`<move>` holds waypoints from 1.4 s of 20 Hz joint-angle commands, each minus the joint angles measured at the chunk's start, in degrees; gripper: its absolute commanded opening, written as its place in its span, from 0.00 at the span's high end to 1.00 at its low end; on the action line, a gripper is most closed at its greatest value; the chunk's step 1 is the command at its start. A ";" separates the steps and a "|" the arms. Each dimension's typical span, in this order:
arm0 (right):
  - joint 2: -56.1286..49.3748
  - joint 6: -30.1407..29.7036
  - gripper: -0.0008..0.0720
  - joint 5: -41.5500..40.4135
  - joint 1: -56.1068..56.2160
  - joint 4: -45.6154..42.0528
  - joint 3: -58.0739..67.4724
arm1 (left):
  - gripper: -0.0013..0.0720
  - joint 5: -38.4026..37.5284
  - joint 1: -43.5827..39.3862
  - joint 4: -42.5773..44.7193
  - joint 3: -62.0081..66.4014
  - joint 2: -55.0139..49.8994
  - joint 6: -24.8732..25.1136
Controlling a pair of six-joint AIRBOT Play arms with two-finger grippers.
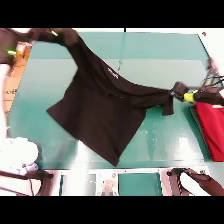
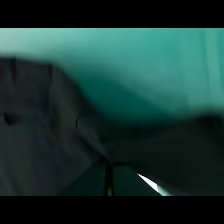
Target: Fold the shirts.
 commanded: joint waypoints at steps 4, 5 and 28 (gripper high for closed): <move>-12.85 -4.46 0.97 -3.02 -0.83 -0.04 -2.99 | 0.20 -6.32 -2.01 -6.34 0.52 -11.21 -2.56; -12.90 -4.96 0.96 -2.99 -1.79 0.00 -2.54 | 0.20 -10.69 -0.22 -6.10 1.49 -10.60 -2.67; -14.78 -6.54 0.96 -4.55 -9.60 0.26 1.97 | 0.35 4.00 9.62 -0.68 -73.13 30.10 -25.79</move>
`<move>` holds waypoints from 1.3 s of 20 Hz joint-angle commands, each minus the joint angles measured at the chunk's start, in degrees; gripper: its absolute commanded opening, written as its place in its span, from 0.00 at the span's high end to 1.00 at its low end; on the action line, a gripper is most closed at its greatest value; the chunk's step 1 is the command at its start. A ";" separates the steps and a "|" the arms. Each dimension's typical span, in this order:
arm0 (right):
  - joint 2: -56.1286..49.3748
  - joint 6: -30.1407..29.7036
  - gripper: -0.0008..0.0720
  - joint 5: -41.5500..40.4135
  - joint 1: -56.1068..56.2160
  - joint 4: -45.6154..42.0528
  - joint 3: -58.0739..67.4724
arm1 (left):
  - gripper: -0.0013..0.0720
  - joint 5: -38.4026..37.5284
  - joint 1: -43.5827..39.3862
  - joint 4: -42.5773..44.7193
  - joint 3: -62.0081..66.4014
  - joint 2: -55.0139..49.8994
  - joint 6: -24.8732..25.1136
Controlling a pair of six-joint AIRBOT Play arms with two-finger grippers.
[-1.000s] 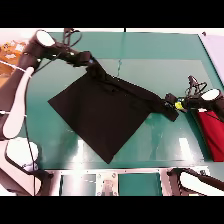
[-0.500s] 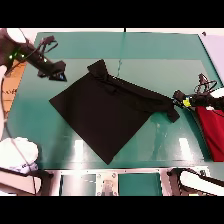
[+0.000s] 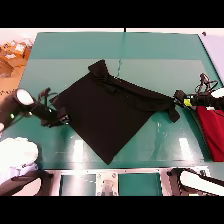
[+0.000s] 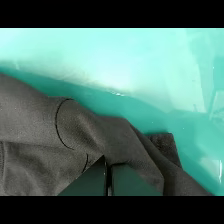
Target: Fold the shirts.
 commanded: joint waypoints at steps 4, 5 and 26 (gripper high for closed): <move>-0.04 0.13 0.96 -0.11 0.00 1.16 0.07 | 0.42 21.90 -0.02 -9.44 -9.73 -3.93 2.38; -0.04 0.13 0.96 -0.07 0.00 1.14 0.07 | 0.42 22.21 -0.02 -11.34 -9.53 -6.75 4.37; 29.94 0.96 0.75 7.96 5.16 22.03 -32.15 | 0.21 2.19 10.01 -7.87 43.36 -33.09 21.38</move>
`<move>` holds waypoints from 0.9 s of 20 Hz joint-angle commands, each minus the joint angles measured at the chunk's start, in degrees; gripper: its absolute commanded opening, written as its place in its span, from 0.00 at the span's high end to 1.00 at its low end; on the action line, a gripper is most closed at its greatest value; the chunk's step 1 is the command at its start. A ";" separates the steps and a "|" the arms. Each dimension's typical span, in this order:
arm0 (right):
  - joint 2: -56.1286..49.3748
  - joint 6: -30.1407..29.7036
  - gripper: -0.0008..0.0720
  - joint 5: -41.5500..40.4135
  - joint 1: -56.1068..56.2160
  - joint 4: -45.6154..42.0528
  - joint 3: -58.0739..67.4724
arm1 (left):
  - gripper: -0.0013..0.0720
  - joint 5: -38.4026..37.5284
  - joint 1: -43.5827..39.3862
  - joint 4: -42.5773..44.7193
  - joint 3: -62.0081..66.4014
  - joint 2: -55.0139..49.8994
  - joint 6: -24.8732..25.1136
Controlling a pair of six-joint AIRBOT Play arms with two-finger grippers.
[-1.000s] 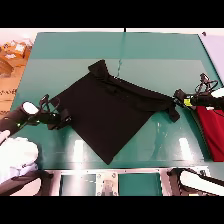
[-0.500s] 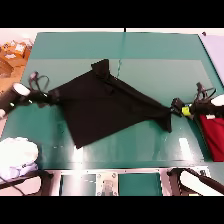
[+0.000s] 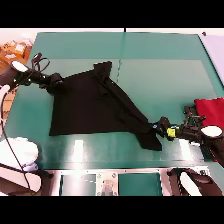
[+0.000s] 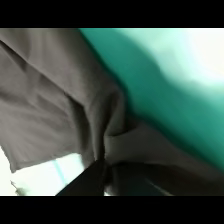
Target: Fold the shirts.
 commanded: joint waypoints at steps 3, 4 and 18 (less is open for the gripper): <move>0.94 -4.37 0.30 9.90 -7.13 -12.59 7.63 | 0.21 -19.10 5.11 1.27 8.35 -1.18 -4.46; 0.61 -4.37 0.30 12.98 -8.63 -16.37 9.46 | 0.26 -22.49 6.82 1.22 8.50 -0.57 -5.86; -30.36 -12.72 0.36 6.58 4.98 -21.09 18.16 | 0.95 -29.05 9.86 14.40 -22.84 24.57 -6.47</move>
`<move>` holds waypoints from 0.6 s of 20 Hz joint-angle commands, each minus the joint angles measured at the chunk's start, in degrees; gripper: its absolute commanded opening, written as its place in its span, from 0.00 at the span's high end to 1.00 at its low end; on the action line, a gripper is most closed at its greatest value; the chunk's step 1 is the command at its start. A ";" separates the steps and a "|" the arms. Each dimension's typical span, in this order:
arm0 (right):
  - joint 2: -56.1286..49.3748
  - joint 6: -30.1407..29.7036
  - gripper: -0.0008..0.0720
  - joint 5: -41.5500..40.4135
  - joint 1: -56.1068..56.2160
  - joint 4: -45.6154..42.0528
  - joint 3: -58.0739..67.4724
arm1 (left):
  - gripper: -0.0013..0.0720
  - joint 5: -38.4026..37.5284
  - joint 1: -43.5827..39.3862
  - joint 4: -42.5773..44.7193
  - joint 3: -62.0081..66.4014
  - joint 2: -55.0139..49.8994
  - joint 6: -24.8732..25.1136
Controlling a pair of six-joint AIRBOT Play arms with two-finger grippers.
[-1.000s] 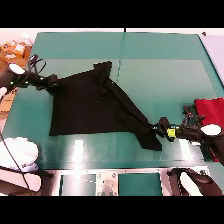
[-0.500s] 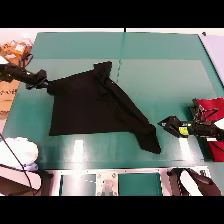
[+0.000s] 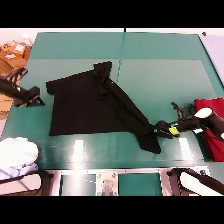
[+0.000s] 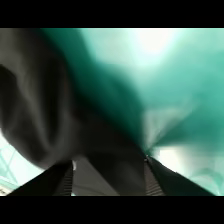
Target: Fold the shirts.
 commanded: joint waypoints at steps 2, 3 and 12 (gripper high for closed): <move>-10.67 -1.97 0.75 -4.74 4.70 -0.35 6.23 | 0.95 0.70 0.09 3.48 -12.74 7.32 -2.56; -11.30 -1.97 0.97 -4.81 4.63 0.24 6.86 | 0.94 0.76 0.09 3.56 -13.90 7.43 -4.22; -11.30 -4.76 0.97 -5.16 4.61 7.04 7.15 | 0.24 17.84 0.07 -0.07 -29.79 7.15 -7.37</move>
